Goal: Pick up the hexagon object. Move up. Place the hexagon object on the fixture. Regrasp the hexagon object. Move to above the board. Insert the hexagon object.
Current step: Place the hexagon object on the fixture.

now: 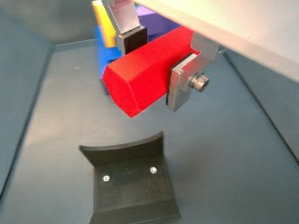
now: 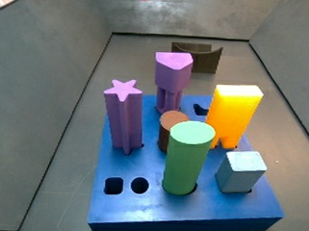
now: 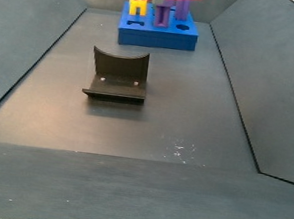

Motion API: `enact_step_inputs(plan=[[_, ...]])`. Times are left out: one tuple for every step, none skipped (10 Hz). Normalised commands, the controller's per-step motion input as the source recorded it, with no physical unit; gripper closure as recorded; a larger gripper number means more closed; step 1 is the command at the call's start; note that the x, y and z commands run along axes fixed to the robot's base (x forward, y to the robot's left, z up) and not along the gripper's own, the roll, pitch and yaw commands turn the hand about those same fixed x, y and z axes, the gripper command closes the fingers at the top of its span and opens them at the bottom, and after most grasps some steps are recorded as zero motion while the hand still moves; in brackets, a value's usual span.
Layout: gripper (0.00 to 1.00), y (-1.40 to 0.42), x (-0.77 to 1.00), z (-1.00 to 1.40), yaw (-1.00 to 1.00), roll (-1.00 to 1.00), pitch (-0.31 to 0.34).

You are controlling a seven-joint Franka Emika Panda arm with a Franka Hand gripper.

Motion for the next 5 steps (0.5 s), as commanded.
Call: enact_step_inputs(plan=[[1.00, -0.15, 1.00, 0.00, 1.00, 0.04, 0.097], [1.00, -0.12, 1.00, 0.00, 1.00, 0.04, 0.106], [1.00, 0.83, 0.61, -0.33, 1.00, -0.55, 0.149], [1.00, 0.84, 0.58, -0.33, 1.00, -0.58, 0.159], [1.00, 0.66, 0.54, -0.21, 1.00, -0.65, 0.173]])
